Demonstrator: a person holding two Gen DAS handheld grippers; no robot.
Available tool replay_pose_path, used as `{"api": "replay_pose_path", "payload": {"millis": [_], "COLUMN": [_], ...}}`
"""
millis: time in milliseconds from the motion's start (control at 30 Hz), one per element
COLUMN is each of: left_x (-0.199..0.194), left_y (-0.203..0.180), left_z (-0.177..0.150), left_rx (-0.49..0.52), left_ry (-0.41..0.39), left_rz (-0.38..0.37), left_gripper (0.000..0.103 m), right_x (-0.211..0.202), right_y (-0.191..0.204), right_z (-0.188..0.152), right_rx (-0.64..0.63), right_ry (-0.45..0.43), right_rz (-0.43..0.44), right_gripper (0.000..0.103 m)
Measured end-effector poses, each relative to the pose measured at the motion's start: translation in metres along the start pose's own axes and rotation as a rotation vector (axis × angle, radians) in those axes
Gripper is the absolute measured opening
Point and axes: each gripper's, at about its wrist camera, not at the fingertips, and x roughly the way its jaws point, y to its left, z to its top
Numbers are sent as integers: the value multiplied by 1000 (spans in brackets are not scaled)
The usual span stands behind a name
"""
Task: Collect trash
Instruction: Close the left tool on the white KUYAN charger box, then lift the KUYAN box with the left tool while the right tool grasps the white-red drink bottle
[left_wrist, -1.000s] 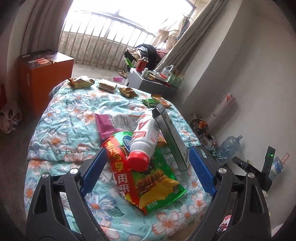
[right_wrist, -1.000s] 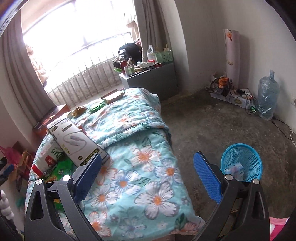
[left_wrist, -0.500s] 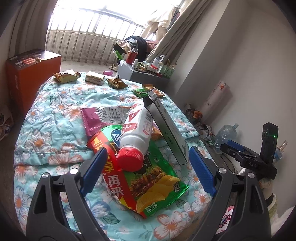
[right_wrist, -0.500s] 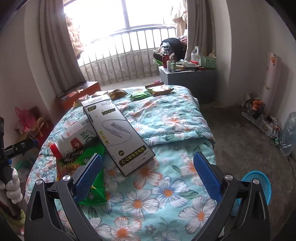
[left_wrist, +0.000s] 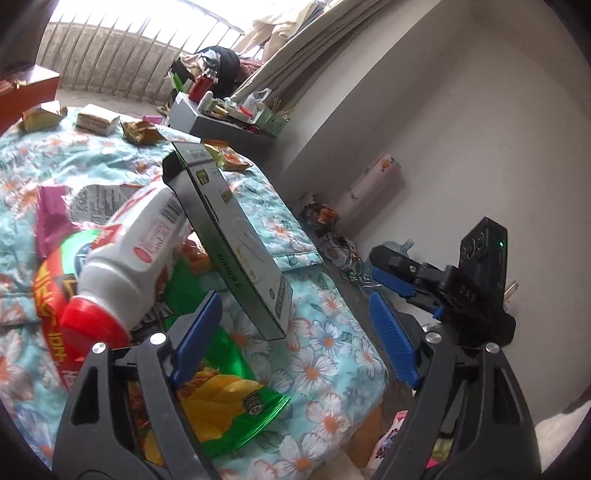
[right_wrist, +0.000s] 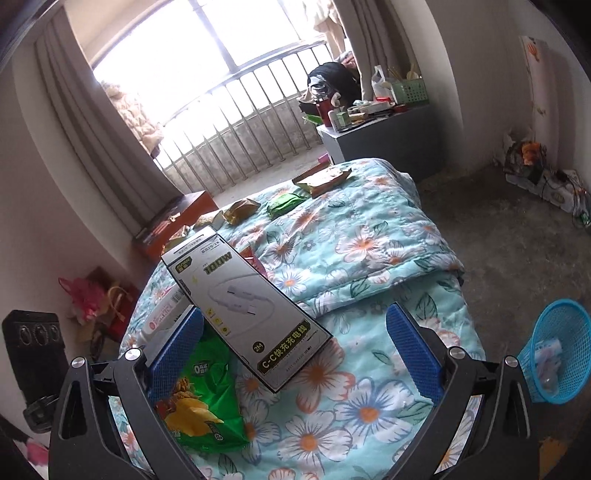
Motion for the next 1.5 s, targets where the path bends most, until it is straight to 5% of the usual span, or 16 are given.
{"api": "replay_pose_path", "payload": {"millis": [100,267,633,1000,1167,1500], "left_x": [25,47,74,93,89,57], "left_y": [12,18,16,22,28,10], "left_z": [1,2,9,17,16,18], "left_rx": [-63,-93,-170,-242,-283,-257], "left_ry": [21,33,55,41,28,-35], "left_rz": [36,158,293,312,303,218], "left_gripper": [64,64,65,65,38,23], "right_x": [-4,-5,-1,-8,-13,-35], "right_y": [-12,-30,-61,-89,-95,-90], "right_z": [-6,-13,-23,-32,-35,-31], "right_rx": [34,82,154,220,233,219], "right_ry": [1,1,-12,-39,-44,-82], "right_rz": [3,20,80,112,114,93], "right_gripper": [96,96,96,96,96,96]}}
